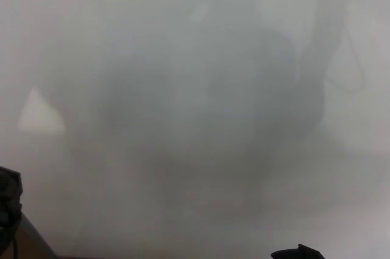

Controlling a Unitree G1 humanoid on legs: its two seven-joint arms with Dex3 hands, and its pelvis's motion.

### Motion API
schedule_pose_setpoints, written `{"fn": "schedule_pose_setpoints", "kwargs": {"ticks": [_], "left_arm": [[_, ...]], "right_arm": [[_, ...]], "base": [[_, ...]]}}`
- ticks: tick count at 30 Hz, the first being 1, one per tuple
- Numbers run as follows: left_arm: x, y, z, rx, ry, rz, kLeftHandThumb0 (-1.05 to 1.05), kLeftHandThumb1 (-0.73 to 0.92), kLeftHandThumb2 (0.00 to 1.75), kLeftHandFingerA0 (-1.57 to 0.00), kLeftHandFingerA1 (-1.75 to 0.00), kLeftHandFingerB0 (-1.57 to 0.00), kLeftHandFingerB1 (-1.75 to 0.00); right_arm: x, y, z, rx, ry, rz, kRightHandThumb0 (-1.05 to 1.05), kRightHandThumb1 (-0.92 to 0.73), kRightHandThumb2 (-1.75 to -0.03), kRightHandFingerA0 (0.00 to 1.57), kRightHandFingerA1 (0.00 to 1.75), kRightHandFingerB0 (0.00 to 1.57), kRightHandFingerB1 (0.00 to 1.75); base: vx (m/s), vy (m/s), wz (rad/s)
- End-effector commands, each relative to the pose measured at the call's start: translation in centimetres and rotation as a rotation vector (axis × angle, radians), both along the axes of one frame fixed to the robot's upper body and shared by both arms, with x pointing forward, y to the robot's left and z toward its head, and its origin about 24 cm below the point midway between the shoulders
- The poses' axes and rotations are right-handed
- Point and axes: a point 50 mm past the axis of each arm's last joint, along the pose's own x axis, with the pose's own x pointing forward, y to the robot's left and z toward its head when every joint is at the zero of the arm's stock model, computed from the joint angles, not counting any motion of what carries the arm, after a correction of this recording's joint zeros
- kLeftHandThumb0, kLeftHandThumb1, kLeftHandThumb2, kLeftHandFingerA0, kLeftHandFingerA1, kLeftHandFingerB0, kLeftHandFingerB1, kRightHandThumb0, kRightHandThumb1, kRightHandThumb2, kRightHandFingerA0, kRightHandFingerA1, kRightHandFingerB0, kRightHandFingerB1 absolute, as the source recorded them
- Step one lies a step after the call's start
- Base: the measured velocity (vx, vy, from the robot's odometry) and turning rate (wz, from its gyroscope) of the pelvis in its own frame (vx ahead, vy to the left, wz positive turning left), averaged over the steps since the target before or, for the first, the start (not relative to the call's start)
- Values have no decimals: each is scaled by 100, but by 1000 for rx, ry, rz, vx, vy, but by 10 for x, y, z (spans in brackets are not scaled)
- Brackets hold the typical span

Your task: A magnetic marker holder is on the left hand side of the white board, the robot put the index and middle finger into the opening of the container and pull off the magnetic holder and hand it to a human on the left hand side.

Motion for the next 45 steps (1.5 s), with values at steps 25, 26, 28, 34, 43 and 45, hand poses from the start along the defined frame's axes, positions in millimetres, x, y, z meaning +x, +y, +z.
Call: {"fn": "schedule_pose_setpoints", "kwargs": {"ticks": [25,26,28,34,43,45], "left_arm": [[-45,-17,-179,1508,869,271,-65,48,79,-26,-48,-18,-40],[-46,-17,-181,1522,881,265,-57,60,59,-27,-36,-24,-29],[-48,-18,-187,1546,901,250,-56,59,59,-23,-35,-23,-29],[-52,-19,-191,1587,875,240,-67,48,79,-22,-47,-18,-40],[-55,-23,-197,1535,914,266,-59,57,58,-26,-38,-25,-29],[-49,-21,-195,1527,919,286,-60,57,57,-27,-36,-25,-29]], "right_arm": [[-10,-3,-6,35,40,-65,-43,-61,-60,88,58,65,49],[-10,-4,-6,47,44,-75,-42,-61,-59,86,58,65,48],[-11,-5,-7,77,59,-102,-40,-64,-57,84,54,65,47],[-13,-3,-7,190,78,-145,-45,-63,-60,77,53,60,46],[-10,15,-10,260,121,-133,-43,-63,-59,78,56,60,47],[-4,15,-8,234,111,-111,-46,-62,-60,78,56,60,47]], "base": [[0,0,0],[0,0,0],[0,0,0],[0,0,0],[0,0,0],[0,0,0]]}}
